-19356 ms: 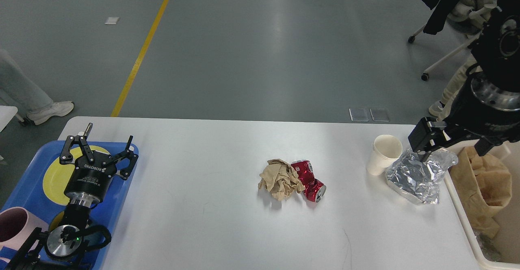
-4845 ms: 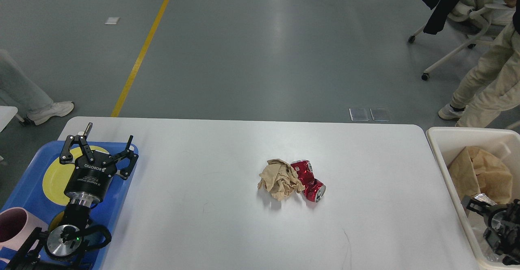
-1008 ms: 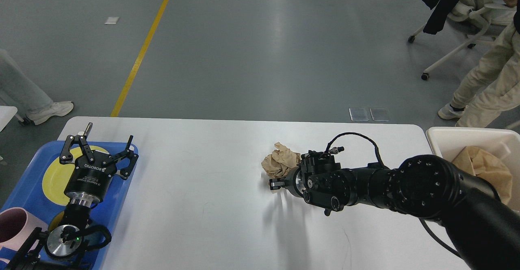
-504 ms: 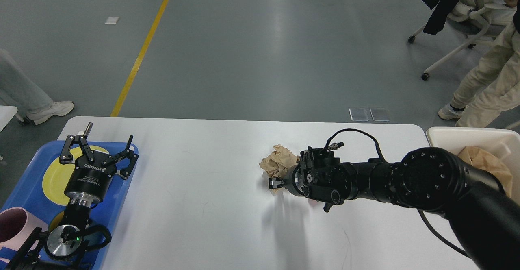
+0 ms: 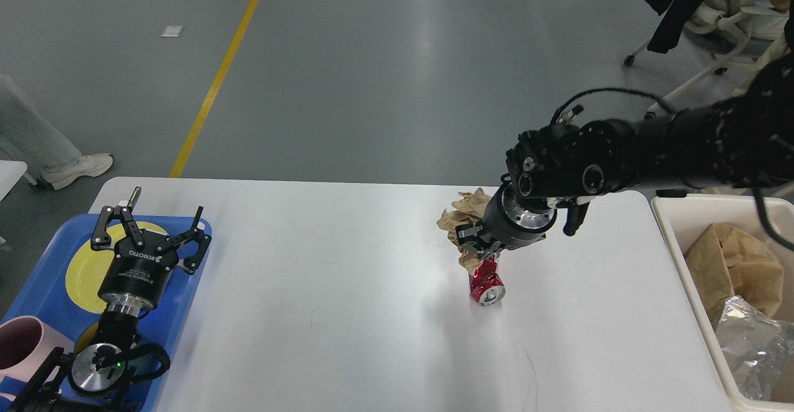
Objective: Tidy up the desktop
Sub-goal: 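Lift the crumpled paper, carry it to the bin and release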
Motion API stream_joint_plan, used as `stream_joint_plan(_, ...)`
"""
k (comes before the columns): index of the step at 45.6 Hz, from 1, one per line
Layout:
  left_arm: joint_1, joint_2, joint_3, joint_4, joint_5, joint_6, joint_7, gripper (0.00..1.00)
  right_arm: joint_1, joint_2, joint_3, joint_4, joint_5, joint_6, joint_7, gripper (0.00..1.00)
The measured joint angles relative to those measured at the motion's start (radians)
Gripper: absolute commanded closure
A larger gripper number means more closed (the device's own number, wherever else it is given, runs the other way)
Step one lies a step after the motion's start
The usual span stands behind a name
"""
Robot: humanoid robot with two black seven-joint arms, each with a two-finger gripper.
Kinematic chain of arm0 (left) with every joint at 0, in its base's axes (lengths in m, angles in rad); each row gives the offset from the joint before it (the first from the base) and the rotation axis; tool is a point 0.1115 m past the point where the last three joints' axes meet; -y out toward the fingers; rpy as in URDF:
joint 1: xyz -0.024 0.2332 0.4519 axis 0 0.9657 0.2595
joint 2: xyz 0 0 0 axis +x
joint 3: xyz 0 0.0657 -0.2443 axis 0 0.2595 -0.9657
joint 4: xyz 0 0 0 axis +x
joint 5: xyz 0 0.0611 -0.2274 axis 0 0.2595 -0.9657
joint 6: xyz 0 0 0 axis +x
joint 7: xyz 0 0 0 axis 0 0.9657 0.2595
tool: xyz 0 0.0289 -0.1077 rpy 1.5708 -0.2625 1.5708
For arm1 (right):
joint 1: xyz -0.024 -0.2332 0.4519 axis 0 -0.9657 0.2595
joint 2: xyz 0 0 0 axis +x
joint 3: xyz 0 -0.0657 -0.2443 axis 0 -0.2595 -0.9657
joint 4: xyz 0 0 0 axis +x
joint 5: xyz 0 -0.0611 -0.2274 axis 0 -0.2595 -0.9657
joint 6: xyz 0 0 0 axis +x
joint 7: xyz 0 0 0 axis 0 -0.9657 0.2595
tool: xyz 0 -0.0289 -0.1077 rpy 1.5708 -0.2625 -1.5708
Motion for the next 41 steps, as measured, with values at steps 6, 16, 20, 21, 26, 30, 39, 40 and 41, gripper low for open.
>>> stream_joint_plan(6,0.0,0.0,0.0,0.0,0.0,0.0,0.001,0.03,0.186,-0.084,-0.071,0.171,0.007,0.054,0.004,1.0)
stream_joint_plan(16,0.0,0.0,0.0,0.0,0.0,0.0,-0.001,0.03,0.491,-0.151,-0.279,0.418,0.039,0.085,0.032,1.0)
stream_joint_plan(20,0.0,0.0,0.0,0.0,0.0,0.0,-0.001,0.03,0.535,-0.141,-0.38,0.44,0.052,0.122,0.105,1.0)
stream_joint_plan(21,0.0,0.0,0.0,0.0,0.0,0.0,-0.001,0.03,0.543,-0.138,-0.402,0.442,0.054,0.131,0.126,1.0)
stream_joint_plan(26,0.0,0.0,0.0,0.0,0.0,0.001,-0.001,0.03,0.569,-0.126,-0.493,0.445,0.056,0.154,0.194,1.0)
stream_joint_plan(30,0.0,0.0,0.0,0.0,0.0,0.001,-0.001,0.03,0.572,-0.138,-0.532,0.444,0.057,0.153,0.204,1.0)
stream_joint_plan(39,0.001,0.0,0.0,0.0,0.0,0.001,-0.001,0.03,0.491,-0.309,-0.653,0.367,0.037,0.111,0.2,1.0)
stream_joint_plan(40,0.001,0.0,0.0,0.0,0.0,0.001,-0.001,0.03,0.467,-0.341,-0.666,0.347,0.027,0.101,0.199,1.0)
stream_joint_plan(41,0.001,0.0,0.0,0.0,0.0,0.001,-0.001,0.03,0.447,-0.368,-0.675,0.328,0.018,0.094,0.198,1.0)
